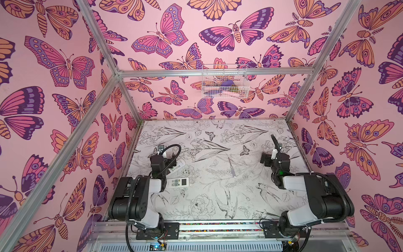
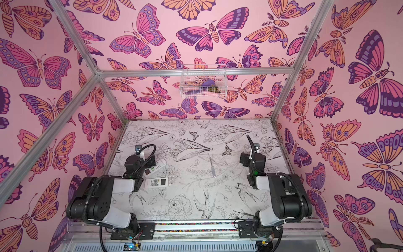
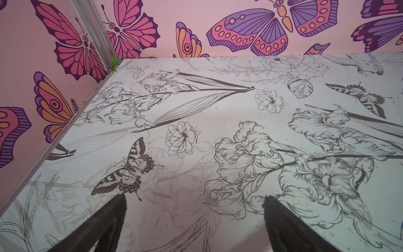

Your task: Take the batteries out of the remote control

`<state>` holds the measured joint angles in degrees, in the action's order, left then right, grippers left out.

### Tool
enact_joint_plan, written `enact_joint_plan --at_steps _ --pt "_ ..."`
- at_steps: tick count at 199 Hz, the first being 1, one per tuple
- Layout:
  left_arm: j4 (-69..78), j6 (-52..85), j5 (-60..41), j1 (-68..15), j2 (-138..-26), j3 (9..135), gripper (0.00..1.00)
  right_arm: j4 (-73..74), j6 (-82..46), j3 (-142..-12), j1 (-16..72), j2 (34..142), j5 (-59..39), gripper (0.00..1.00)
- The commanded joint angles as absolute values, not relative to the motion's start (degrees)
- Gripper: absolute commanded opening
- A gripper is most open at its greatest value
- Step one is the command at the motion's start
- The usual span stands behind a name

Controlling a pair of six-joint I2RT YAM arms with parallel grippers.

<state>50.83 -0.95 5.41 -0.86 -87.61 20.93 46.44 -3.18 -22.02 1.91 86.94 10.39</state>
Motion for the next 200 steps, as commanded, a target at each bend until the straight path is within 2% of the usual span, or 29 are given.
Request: enact_joint_plan --at_steps 1,200 --pt "50.44 -0.17 5.10 -0.35 -88.12 21.53 0.99 46.93 -3.87 -22.68 1.76 86.22 10.15 0.99" --pt "50.49 -0.74 4.48 -0.50 -87.57 21.61 0.99 48.22 -3.03 -22.03 1.70 85.54 8.82 0.99"
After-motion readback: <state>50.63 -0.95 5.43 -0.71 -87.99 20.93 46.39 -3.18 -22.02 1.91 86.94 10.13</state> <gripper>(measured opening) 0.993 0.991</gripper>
